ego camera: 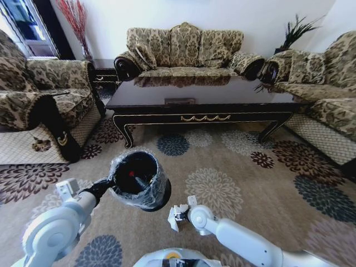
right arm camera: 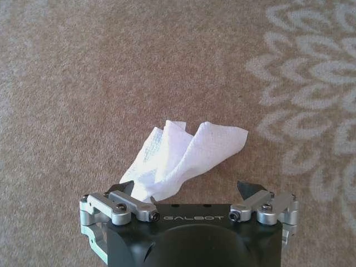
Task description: Move to the front of the table and pick up the trash from the floor, then place it into the trash bin.
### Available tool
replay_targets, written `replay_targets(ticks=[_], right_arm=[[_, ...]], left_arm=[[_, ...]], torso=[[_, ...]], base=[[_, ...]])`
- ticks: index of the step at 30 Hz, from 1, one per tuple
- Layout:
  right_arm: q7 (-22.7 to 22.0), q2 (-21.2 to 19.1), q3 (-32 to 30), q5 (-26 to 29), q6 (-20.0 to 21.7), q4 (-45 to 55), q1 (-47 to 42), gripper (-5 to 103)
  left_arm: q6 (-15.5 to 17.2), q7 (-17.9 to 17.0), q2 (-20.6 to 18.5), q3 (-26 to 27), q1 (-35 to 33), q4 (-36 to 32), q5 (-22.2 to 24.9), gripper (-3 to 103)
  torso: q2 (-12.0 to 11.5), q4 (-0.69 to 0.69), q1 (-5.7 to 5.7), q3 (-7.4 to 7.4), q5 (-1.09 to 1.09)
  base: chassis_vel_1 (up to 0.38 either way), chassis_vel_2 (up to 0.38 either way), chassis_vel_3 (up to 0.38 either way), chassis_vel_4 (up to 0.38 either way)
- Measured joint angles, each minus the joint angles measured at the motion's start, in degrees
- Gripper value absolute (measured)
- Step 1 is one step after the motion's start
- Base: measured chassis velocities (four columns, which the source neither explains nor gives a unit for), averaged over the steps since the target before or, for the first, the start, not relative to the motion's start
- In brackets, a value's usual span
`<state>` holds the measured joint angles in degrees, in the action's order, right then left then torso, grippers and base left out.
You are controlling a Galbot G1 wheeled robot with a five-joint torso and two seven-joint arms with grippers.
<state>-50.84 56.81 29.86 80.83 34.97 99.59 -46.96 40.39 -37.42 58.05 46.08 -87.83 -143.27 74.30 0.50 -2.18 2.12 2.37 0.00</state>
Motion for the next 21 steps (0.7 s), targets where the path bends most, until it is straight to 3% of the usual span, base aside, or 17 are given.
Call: replay_targets(ticks=[8,11,13,18,20,21], right_arm=[[0.91,2.30,1.06,-1.91,-0.21,-4.90,0.79,102],[1.71,3.41,1.10,-2.78,-0.27,-6.79,0.80,88],[2.02,3.71,1.13,-3.06,-0.33,-7.17,0.80,88],[2.53,4.07,1.18,-3.68,-0.55,-7.08,0.39,61],[2.58,3.88,1.18,-3.76,-0.58,-6.82,0.33,61],[2.66,3.64,1.18,-3.84,-0.63,-6.55,0.27,55]], left_arm=[[0.00,0.00,0.04,-0.12,0.18,0.01,-0.11,4],[0.00,0.01,0.00,-0.10,0.20,0.01,-0.11,4],[0.00,0.02,-0.01,-0.08,0.22,0.02,-0.11,4],[-0.04,0.03,0.00,-0.05,0.21,0.03,-0.10,4],[-0.06,0.04,0.01,-0.05,0.22,0.03,-0.11,4],[-0.07,0.05,0.01,-0.05,0.24,0.03,-0.10,4]], torso=[[0.00,0.00,0.00,0.00,0.00],[0.00,0.00,0.00,0.00,0.00],[0.00,0.00,0.00,0.00,0.00],[0.00,0.00,0.00,0.00,0.00],[0.00,0.00,0.00,0.00,0.00],[0.00,0.00,0.00,0.00,0.00]], base=[[0.000,0.000,0.000,0.000],[0.000,0.000,0.000,0.000],[0.000,0.000,0.000,0.000],[0.000,0.000,0.000,0.000],[0.000,0.000,0.000,0.000],[0.000,0.000,0.000,0.000]])
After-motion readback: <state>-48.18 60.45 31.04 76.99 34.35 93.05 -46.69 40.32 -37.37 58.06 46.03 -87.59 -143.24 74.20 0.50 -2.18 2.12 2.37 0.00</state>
